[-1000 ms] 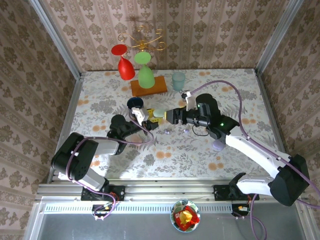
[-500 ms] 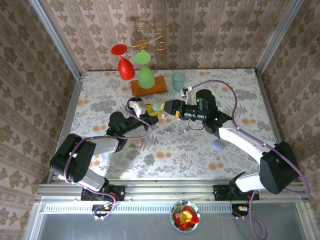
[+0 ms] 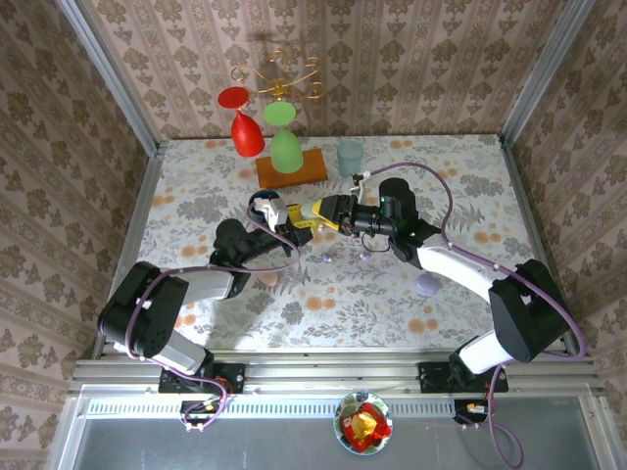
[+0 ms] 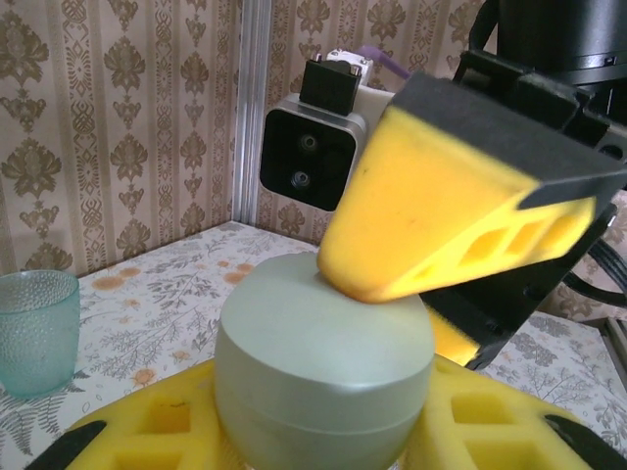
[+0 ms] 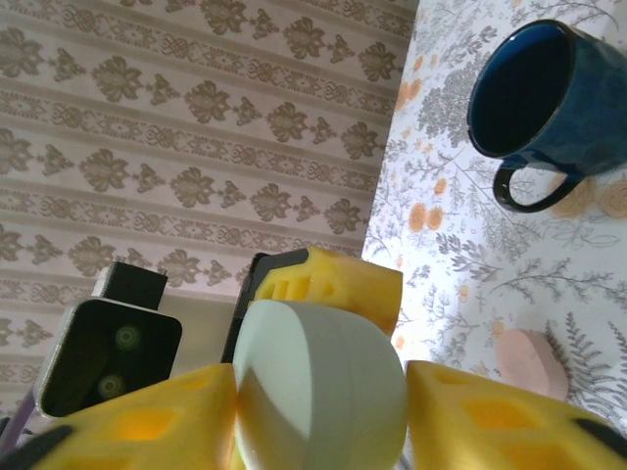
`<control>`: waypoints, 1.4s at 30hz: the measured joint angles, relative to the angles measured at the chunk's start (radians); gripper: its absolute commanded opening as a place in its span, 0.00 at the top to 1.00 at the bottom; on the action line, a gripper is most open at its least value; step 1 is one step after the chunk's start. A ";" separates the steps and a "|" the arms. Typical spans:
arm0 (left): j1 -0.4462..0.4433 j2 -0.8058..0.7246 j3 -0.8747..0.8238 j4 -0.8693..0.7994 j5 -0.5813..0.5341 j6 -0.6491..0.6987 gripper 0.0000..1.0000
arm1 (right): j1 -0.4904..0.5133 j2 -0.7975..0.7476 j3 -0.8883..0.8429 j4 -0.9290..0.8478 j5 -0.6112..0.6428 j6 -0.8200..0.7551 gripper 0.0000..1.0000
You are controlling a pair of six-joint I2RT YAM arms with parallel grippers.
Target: Insert the wireless bluetooth earbuds into the charging case
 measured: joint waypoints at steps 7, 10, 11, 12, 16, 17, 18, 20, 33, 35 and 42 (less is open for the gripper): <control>0.001 0.000 0.000 0.001 -0.008 0.022 0.48 | -0.007 0.011 -0.005 0.044 -0.017 0.039 0.76; 0.000 -0.002 0.000 0.002 -0.008 0.040 0.24 | -0.013 0.011 -0.007 0.040 -0.017 0.034 0.76; -0.002 -0.004 0.000 0.005 -0.008 0.048 0.17 | -0.019 0.011 -0.009 0.037 -0.016 0.027 0.76; -0.002 -0.006 -0.001 0.005 -0.011 0.055 0.12 | -0.026 0.011 -0.012 0.030 -0.015 0.018 0.76; -0.002 -0.013 -0.013 0.008 -0.014 0.089 0.00 | -0.079 0.001 -0.031 -0.051 0.021 -0.049 0.76; -0.002 -0.013 -0.017 0.007 -0.015 0.097 0.00 | -0.098 -0.006 -0.042 -0.078 0.038 -0.070 0.76; -0.002 -0.013 -0.022 0.006 -0.016 0.102 0.00 | -0.114 -0.011 -0.051 -0.099 0.050 -0.086 0.76; -0.002 -0.013 -0.029 0.000 -0.016 0.112 0.00 | -0.164 -0.020 -0.082 -0.138 0.084 -0.119 0.76; -0.040 -0.005 0.006 -0.134 -0.019 0.221 0.00 | -0.379 -0.016 -0.213 -0.291 0.341 -0.259 0.74; -0.045 -0.005 0.016 -0.168 -0.019 0.235 0.00 | -0.398 0.003 -0.214 -0.291 0.358 -0.269 0.74; -0.046 -0.006 0.021 -0.234 -0.024 0.256 0.00 | -0.416 0.075 -0.217 -0.294 0.408 -0.301 0.64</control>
